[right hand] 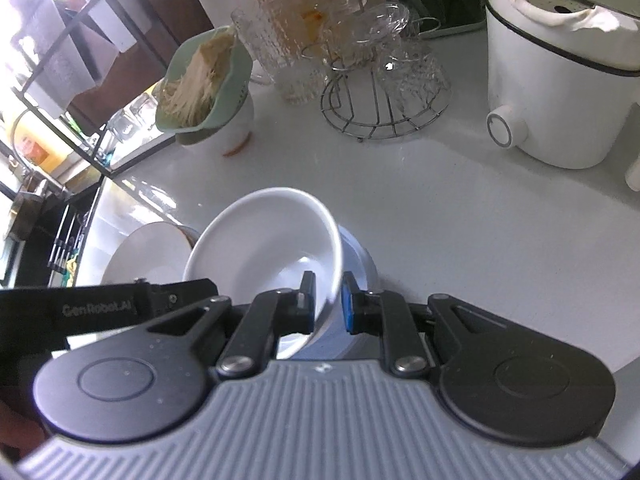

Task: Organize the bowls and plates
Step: 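Carry the white bowl toward the nested blue bowls and plate stack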

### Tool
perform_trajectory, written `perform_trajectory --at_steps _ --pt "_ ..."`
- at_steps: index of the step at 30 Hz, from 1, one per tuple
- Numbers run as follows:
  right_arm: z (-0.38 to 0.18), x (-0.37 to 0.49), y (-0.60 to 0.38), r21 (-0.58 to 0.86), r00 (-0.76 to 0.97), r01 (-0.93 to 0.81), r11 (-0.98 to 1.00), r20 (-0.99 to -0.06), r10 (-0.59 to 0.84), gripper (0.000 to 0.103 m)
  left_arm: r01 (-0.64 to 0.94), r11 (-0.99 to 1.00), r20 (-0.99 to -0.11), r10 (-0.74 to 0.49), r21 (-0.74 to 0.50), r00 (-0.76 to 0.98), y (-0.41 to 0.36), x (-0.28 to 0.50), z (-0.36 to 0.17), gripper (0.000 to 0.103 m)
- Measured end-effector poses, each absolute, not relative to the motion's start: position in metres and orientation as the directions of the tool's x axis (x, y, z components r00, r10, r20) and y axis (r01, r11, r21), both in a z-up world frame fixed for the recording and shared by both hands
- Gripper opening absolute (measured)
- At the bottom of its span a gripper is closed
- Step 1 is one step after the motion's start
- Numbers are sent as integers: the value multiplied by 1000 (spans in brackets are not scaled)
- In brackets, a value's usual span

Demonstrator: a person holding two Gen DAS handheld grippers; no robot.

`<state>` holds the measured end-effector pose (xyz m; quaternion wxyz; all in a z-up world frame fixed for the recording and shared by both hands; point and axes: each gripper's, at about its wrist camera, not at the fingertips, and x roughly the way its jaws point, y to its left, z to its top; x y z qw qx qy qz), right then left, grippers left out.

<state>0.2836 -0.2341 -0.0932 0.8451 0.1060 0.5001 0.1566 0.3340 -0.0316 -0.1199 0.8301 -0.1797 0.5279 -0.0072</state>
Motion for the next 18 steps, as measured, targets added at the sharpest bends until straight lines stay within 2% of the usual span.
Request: perform_trajectory --at_steps 2,4,5,9,13,18 --pt "-92 284 -236 340 456 -157 927 -808 374 21 -190 934 -875 -194 -303 443 -30 333 -119 15" --pt "-88 284 -238 336 476 -156 929 -798 369 38 -208 927 -876 -195 -312 442 -27 332 -119 31" --pt "-86 284 -239 335 488 -158 929 -792 368 49 -210 926 -873 -195 -315 447 -27 331 -118 32" --pt "-84 287 -240 332 501 -177 926 -780 376 48 -205 931 -861 -173 -301 478 -28 327 -111 36" --pt "-101 295 -247 345 490 -131 929 -792 363 48 -202 938 -829 -133 -282 543 -24 318 -102 47" --pt "-126 299 -250 386 447 -79 919 -810 378 47 -228 926 -825 -132 -301 550 -16 306 -102 47"
